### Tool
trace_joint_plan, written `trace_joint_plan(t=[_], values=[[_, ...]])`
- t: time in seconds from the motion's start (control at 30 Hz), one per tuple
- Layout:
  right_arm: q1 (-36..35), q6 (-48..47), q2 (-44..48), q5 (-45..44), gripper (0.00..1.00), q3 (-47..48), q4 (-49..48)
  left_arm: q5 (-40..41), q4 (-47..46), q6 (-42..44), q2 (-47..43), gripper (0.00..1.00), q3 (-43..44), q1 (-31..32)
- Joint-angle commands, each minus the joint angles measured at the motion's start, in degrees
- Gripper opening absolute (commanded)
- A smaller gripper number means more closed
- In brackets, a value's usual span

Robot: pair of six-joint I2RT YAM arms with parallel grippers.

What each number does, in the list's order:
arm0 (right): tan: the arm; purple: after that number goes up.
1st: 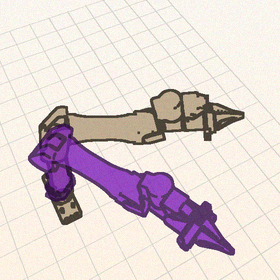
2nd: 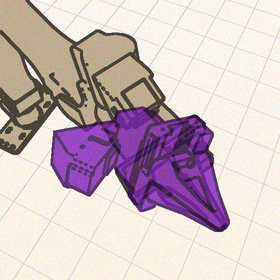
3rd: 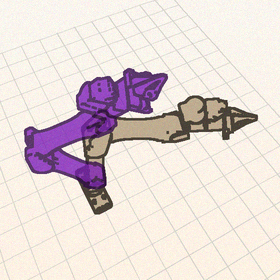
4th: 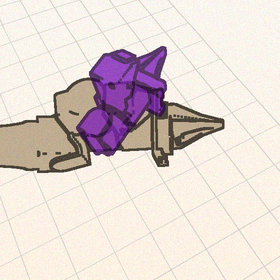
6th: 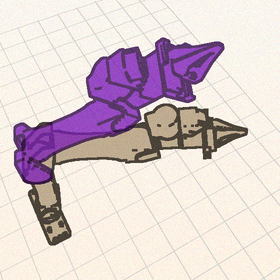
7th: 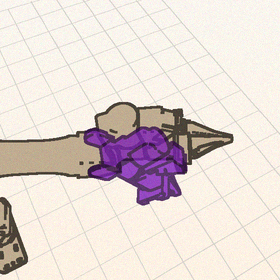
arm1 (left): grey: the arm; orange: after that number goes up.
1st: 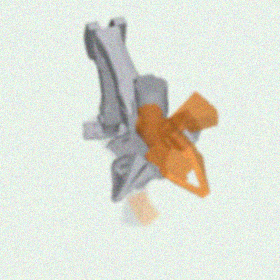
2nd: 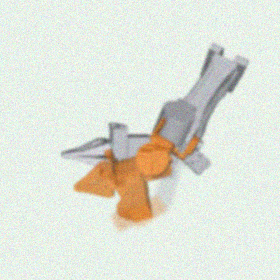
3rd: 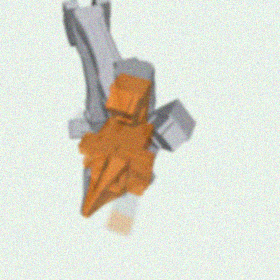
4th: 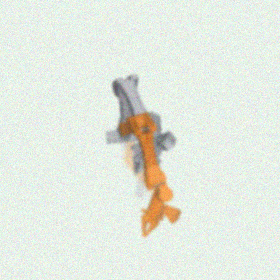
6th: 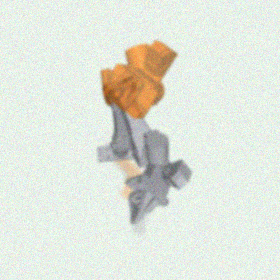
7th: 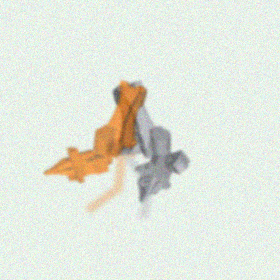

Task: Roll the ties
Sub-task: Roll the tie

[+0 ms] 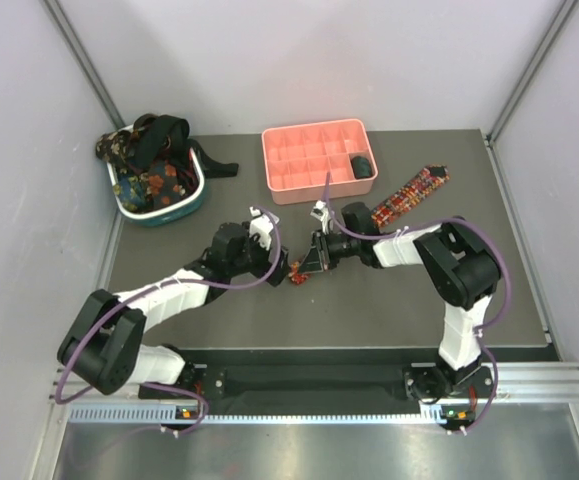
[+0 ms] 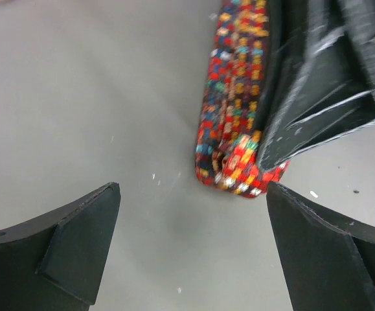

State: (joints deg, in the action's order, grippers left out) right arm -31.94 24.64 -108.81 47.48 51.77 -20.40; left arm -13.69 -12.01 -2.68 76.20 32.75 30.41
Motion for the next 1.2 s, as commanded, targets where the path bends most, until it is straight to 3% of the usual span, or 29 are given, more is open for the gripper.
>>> trace_joint_plan(t=[0.0,0.27,0.77,1.17], values=[[1.0,-0.03,-1.75,2.35,0.03,1.58,-2.36,-6.16,-6.62,7.33,1.04,0.99,0.56,0.34],[2.06,0.58,-2.81,2.88,0.03,2.02,-2.98,-9.16,0.05,16.12,7.2,0.99,6.44,4.65],[2.15,3.22,-2.98,2.88,0.04,2.46,-4.82,4.11,10.87,23.16,15.99,0.99,15.06,11.25],[2.94,4.54,-3.6,3.05,0.04,2.55,-6.05,10.09,17.1,24.21,21.09,0.71,18.84,11.77]])
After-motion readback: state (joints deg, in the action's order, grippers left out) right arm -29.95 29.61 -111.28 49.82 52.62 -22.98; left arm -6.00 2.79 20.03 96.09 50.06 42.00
